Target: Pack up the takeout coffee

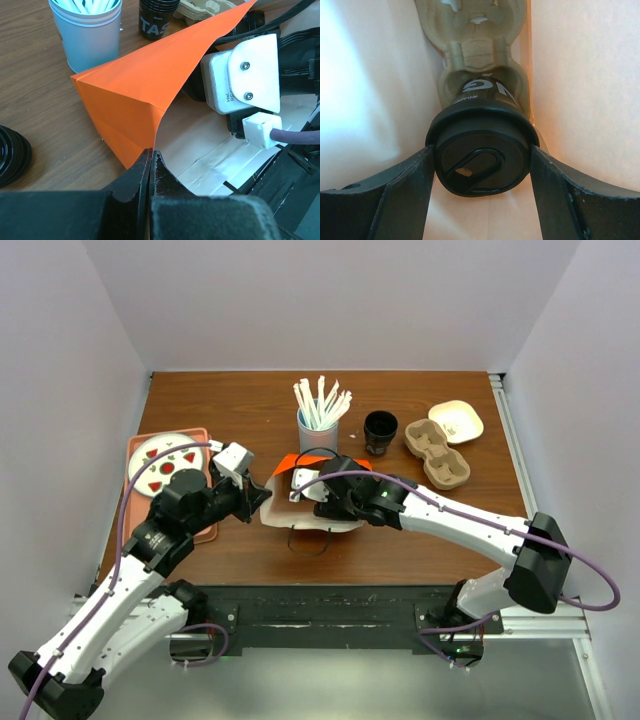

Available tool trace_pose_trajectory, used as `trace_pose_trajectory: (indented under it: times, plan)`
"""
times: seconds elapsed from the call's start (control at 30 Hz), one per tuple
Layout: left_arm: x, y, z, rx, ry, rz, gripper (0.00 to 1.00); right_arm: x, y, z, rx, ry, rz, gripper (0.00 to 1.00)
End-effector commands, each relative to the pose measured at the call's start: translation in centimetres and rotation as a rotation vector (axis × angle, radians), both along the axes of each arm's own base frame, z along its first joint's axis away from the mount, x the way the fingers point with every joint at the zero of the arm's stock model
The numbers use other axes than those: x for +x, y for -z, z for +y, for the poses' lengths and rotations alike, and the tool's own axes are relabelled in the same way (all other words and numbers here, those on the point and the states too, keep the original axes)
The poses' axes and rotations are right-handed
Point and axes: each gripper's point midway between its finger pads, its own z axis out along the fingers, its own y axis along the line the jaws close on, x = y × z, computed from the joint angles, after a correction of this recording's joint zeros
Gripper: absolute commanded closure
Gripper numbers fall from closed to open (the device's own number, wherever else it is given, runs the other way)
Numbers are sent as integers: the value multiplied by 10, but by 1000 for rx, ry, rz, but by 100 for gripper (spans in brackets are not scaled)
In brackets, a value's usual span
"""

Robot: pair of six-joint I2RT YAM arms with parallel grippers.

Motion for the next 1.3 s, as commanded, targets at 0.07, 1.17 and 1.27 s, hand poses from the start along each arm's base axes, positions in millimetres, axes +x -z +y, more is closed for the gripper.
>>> trace_pose_trajectory:
  times: [0.07,1.17,1.27]
  plan:
    - [3,-23,-1,-11,5,-61,100,15,-11,-2,-13,21,-88,59]
    - [-6,-29,-8,-34,75,-86,100,22,8,20,29,-22,-86,58]
    - [-8,-29,-10,-37,89,-87,100,21,11,21,33,-24,-79,58]
